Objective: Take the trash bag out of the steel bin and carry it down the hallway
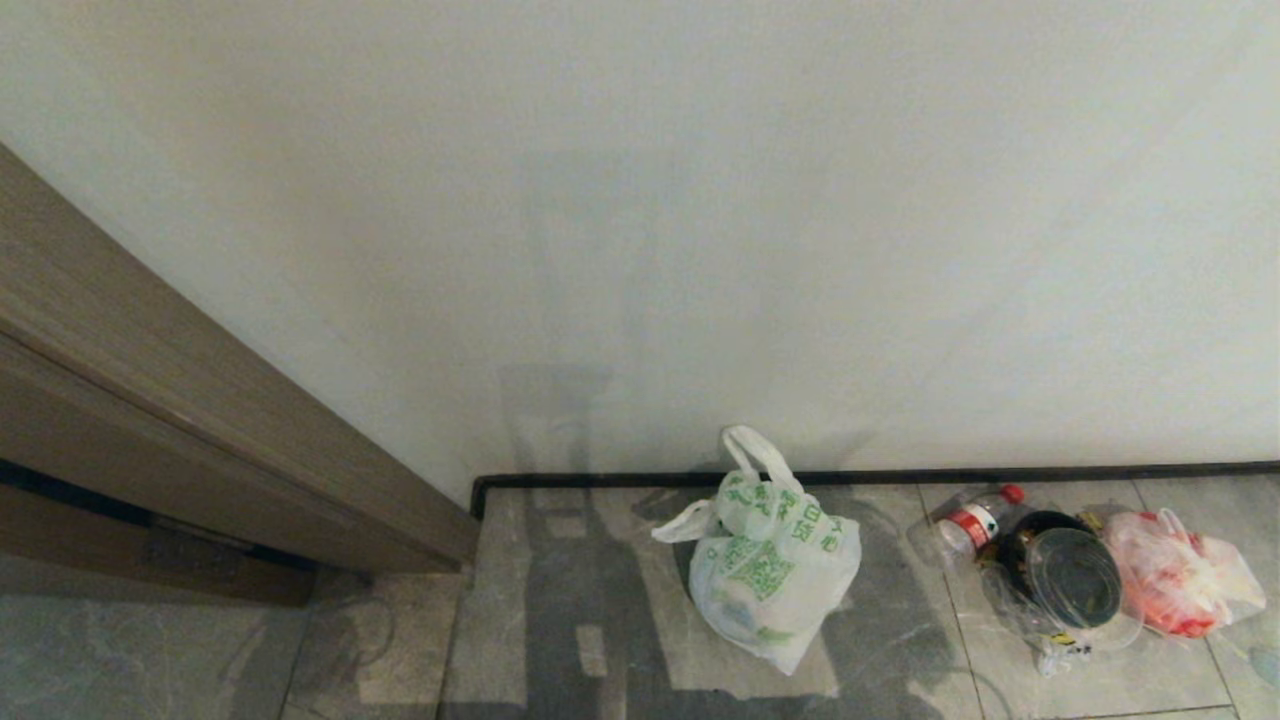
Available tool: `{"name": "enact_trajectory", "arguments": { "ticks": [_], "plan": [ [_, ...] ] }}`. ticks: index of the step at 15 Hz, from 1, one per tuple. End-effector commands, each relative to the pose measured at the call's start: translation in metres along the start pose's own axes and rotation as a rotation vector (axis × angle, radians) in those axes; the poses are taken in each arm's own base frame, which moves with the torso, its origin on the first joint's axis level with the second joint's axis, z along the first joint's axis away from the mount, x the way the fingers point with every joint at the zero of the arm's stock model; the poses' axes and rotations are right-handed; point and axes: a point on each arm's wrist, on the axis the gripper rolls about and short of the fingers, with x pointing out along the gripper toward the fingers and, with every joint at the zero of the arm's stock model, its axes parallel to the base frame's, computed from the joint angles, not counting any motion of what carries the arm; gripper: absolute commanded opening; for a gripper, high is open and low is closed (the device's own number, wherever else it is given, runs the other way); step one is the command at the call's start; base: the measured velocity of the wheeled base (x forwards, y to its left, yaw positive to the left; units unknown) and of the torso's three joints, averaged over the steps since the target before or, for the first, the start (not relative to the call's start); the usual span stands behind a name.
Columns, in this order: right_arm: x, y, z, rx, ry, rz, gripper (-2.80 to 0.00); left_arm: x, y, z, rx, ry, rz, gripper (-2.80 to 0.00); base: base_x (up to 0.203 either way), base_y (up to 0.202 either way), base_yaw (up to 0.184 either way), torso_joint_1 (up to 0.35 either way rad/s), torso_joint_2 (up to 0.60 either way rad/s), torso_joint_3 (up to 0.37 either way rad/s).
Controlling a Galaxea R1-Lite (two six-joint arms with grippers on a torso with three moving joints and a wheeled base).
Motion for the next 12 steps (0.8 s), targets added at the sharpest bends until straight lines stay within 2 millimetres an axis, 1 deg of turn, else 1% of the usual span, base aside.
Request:
{"name": "enact_trajectory", "arguments": {
  "ticks": [1,2,3,4,6,7,9,12],
  "plan": [
    [-0.037,-0.011,-0.044,0.006,-0.189,0.024,-2.80,0.000,0.000,0.000,-0.001,0.001,0.000,-2.80,0.000,0.000,0.000,0.000,0.00,0.000],
    [-0.038,-0.010,-0.062,-0.026,-0.208,0.027,-2.80,0.000,0.000,0.000,-0.001,0.001,0.000,-2.80,0.000,0.000,0.000,0.000,0.00,0.000],
    [-0.031,-0.009,-0.080,-0.053,-0.191,0.025,-2.80,0.000,0.000,0.000,0.000,0.001,0.000,-2.80,0.000,0.000,0.000,0.000,0.00,0.000],
    [-0.023,-0.008,-0.091,-0.070,-0.197,0.026,-2.80,0.000,0.000,0.000,-0.001,0.001,0.000,-2.80,0.000,0.000,0.000,0.000,0.00,0.000],
    [-0.008,-0.007,-0.099,-0.075,-0.290,0.027,-2.80,0.000,0.000,0.000,0.000,0.001,0.000,-2.80,0.000,0.000,0.000,0.000,0.00,0.000],
    [-0.002,-0.007,-0.106,-0.081,-0.291,0.024,-2.80,0.000,0.000,0.000,-0.001,0.001,0.000,-2.80,0.000,0.000,0.000,0.000,0.00,0.000],
    [-0.006,-0.007,-0.108,-0.083,-0.361,0.007,-2.80,0.000,0.000,0.000,-0.001,0.001,0.000,-2.80,0.000,0.000,0.000,0.000,0.00,0.000],
    [-0.012,-0.006,-0.117,-0.083,-0.561,-0.023,-2.80,0.000,0.000,0.000,0.000,0.001,0.000,-2.80,0.000,0.000,0.000,0.000,0.00,0.000]
  ]
}}
